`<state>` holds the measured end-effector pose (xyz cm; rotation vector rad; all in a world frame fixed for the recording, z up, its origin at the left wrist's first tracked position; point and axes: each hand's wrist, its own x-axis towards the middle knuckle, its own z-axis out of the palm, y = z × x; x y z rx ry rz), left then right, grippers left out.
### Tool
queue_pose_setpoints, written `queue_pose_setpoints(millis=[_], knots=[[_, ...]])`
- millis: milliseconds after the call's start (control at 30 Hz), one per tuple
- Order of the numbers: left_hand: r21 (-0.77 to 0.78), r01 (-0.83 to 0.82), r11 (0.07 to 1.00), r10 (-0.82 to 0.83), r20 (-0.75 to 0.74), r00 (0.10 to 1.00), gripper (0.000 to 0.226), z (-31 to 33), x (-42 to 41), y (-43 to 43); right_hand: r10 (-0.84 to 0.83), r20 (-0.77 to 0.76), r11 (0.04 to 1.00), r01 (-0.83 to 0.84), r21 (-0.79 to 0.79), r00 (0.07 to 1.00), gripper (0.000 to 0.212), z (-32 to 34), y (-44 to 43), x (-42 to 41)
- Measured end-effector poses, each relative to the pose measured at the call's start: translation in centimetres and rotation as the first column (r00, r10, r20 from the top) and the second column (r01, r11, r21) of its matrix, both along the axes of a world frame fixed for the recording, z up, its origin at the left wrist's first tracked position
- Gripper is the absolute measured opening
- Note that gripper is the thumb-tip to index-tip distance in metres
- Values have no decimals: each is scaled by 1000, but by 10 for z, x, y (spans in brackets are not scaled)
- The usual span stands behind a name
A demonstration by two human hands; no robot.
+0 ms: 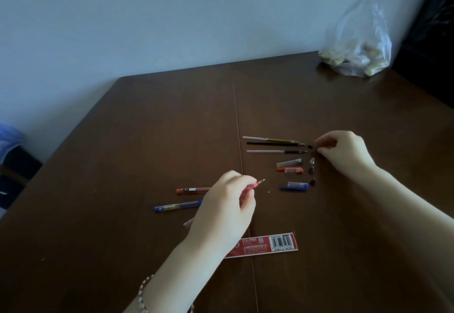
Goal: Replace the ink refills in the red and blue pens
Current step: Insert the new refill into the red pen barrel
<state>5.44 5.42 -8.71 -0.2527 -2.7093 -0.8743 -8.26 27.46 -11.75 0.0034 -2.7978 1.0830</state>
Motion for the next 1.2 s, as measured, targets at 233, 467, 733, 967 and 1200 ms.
queue_pose_setpoints(millis=[233, 467, 733, 967, 1200], knots=[[77, -21, 997, 16, 64, 998, 24, -12, 2, -1, 56, -170, 998, -60, -17, 984, 23, 0, 13, 36], [97, -74, 992, 68, 70, 995, 17, -9, 7, -1, 354, 4, 924, -351, 151, 935, 26, -2, 7, 24], [238, -106, 966, 68, 160, 985, 13, -6, 7, -4, 86, -193, 991, -103, -80, 977, 17, 7, 3, 46], [346, -35, 938, -42, 215, 976, 16, 3, 14, 11, 212, -199, 746, -290, -600, 957, 26, 37, -32, 116], [310, 11, 951, -53, 126, 991, 14, 8, 19, 10, 296, -174, 756, -342, -558, 939, 28, 37, -38, 123]])
